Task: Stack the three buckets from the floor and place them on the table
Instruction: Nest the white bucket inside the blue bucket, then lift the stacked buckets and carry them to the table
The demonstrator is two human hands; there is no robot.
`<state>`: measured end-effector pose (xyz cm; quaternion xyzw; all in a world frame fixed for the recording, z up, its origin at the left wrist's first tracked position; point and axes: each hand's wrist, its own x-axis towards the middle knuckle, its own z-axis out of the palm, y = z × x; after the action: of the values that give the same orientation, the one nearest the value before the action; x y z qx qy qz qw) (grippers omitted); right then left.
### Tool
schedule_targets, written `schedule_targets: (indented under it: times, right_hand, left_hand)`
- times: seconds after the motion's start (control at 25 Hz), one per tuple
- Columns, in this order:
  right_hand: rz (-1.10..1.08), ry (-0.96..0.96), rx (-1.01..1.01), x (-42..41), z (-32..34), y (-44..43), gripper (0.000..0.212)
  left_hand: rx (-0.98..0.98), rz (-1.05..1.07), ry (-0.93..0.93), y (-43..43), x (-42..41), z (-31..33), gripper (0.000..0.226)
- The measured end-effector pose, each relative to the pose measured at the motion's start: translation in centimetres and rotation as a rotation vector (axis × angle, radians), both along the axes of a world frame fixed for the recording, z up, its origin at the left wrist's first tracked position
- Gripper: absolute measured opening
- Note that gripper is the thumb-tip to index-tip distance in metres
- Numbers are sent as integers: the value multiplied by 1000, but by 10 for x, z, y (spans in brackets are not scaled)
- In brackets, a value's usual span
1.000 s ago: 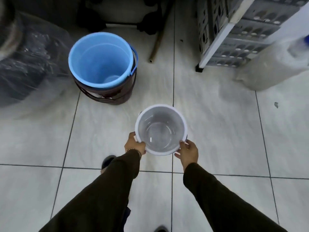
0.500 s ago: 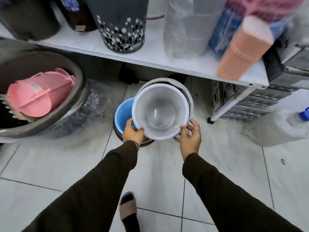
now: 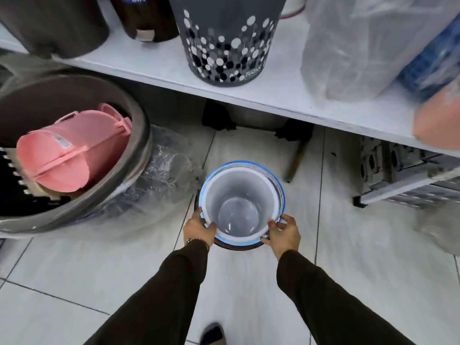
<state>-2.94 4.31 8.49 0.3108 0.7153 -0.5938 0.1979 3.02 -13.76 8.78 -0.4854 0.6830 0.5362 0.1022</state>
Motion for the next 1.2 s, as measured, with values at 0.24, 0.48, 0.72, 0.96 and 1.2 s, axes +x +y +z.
schedule_targets:
  times: [0.24,0.48,0.72,0.96,1.2]
  right_hand:
    - [168,21,292,-8,-47,6,66]
    - [280,-171,170,-31,-84,12,62]
    - [370,-160,273,-26,-92,16,64]
    - [355,-181,165,7,-66,27,79]
    - [384,-66,158,25,38,40,70]
  left_hand:
    - [-149,-33,-91,-10,-14,-26,103]
    - [256,59,-164,-34,-33,-73,126]
    - [113,-17,-130,-41,-24,-75,83]
    - [146,-21,-100,-38,-1,-35,82]
    - [109,47,10,-17,33,60,86]
